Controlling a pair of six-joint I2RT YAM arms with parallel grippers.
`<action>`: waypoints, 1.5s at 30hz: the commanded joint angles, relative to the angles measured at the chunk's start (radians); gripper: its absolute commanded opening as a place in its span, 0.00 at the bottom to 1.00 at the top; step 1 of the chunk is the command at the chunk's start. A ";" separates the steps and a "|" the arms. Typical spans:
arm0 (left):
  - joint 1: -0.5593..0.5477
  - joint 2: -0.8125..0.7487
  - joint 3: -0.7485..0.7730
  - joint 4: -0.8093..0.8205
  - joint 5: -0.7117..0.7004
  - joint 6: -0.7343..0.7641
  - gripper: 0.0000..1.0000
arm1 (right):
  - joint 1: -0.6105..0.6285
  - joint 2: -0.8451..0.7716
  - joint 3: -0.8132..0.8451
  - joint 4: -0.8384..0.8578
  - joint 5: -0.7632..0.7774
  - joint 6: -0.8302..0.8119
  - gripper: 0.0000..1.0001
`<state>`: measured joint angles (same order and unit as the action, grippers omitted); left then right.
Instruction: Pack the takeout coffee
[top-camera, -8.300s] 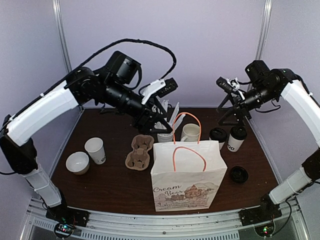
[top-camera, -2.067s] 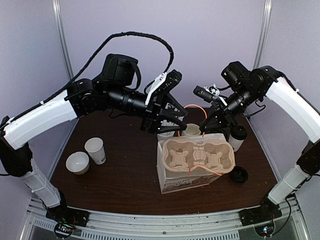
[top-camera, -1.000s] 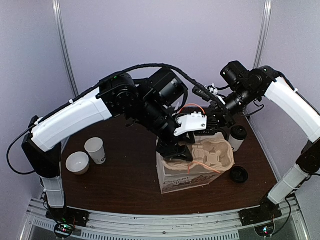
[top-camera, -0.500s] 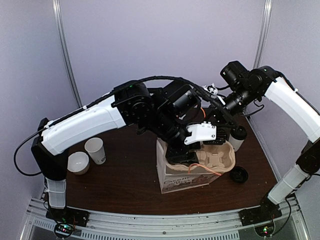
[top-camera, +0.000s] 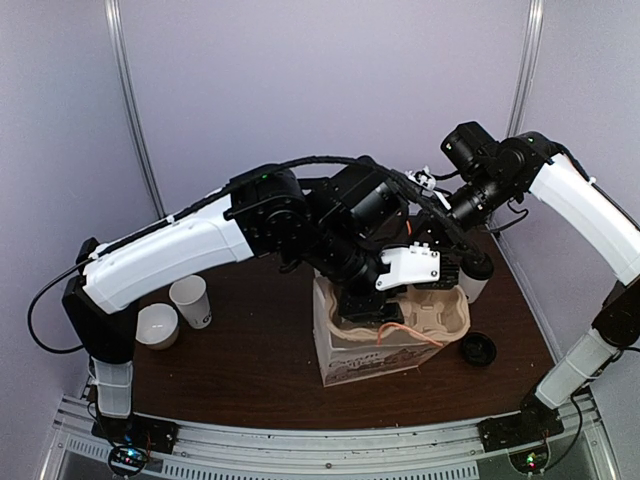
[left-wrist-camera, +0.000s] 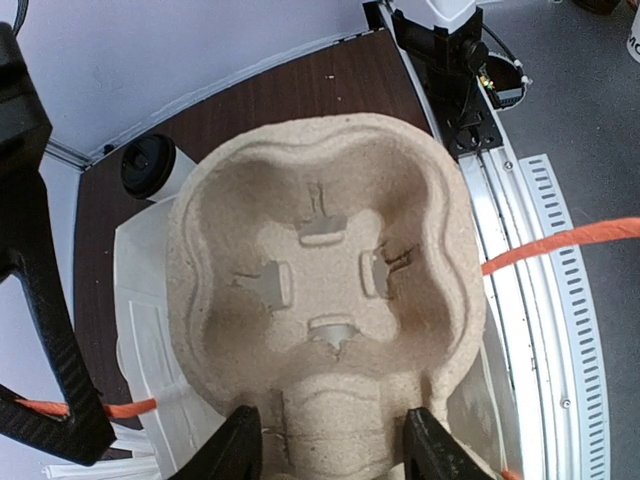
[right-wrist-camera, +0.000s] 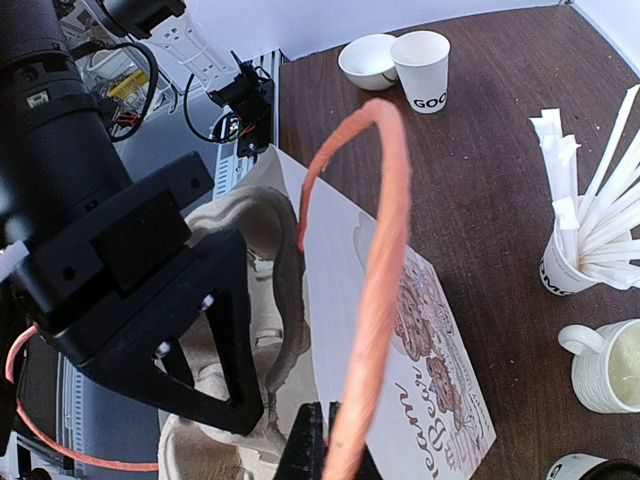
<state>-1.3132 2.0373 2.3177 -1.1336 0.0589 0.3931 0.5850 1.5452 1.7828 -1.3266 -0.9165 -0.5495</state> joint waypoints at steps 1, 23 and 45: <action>-0.007 0.014 0.006 0.057 -0.040 0.038 0.49 | 0.005 0.003 0.000 0.013 -0.006 0.005 0.00; -0.023 0.036 0.001 0.020 -0.124 0.032 0.36 | 0.006 0.007 0.004 0.012 -0.006 0.003 0.00; -0.021 -0.211 -0.338 0.478 -0.023 -0.058 0.25 | 0.006 0.006 0.007 0.016 0.006 0.019 0.00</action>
<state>-1.3361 1.8923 2.0308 -0.7807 0.0223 0.3714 0.5850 1.5505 1.7828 -1.3167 -0.9169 -0.5442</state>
